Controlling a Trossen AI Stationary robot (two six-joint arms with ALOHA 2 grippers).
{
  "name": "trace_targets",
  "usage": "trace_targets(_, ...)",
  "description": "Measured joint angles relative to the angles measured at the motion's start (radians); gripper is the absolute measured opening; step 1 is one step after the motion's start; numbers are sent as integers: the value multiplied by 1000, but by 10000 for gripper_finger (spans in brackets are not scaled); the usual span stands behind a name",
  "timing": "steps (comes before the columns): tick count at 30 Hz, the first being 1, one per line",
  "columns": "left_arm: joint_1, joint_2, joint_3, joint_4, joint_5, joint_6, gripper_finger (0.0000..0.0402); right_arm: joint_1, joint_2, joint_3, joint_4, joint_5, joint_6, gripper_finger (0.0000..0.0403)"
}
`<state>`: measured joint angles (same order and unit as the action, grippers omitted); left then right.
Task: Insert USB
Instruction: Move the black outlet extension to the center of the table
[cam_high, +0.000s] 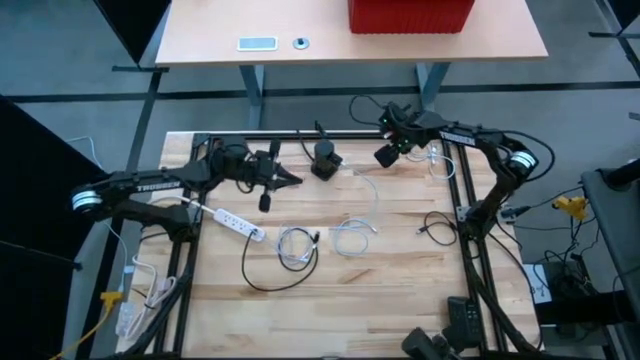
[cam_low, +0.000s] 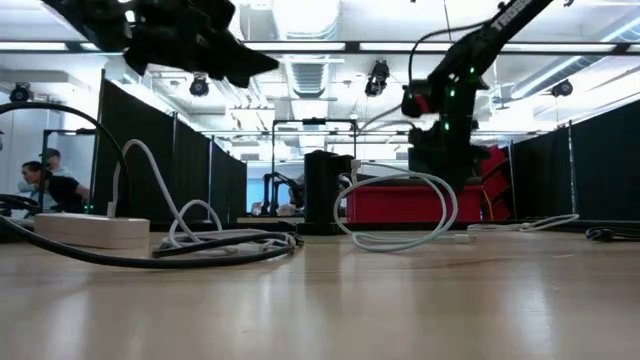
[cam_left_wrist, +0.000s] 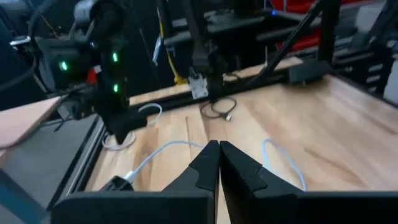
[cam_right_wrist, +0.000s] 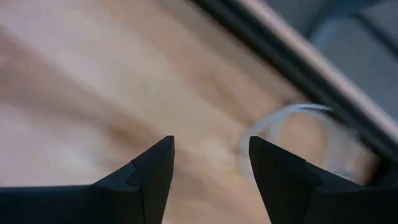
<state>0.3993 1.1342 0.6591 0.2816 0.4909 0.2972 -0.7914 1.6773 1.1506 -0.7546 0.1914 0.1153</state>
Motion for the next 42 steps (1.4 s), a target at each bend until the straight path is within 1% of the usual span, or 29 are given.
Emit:
trace_targets(6,-50,-29,-45,80,-1,-80,0,-12,71,-4,-1,135,4,167)
trace_targets(8,-70,-30,-47,85,-2,-93,0,-26,95,-5,-2,148,-2,158)
trace_targets(14,-138,-30,-38,87,-10,-99,0,-81,163,-19,-9,152,-3,112)
trace_targets(20,-148,-35,-38,86,-12,-73,0,-101,187,-47,-2,149,10,42)
trace_targets(22,-148,-35,-38,84,-12,-72,0,-97,178,-57,-12,131,8,19)
trace_targets(24,-148,-35,-38,73,-12,-71,0,-85,163,-66,-34,74,22,5)
trace_targets(27,-148,-35,-38,58,-13,-70,0,-45,137,-74,-90,-41,46,8)
trace_targets(29,-148,-35,-38,43,-14,-63,0,-2,116,-75,-134,-81,65,10)
trace_targets(37,-147,-37,-39,-17,-92,-17,0,223,-24,-97,-362,-80,222,13)
trace_targets(42,-147,-37,-39,-29,-92,-18,0,384,-180,-98,-369,-64,272,14)
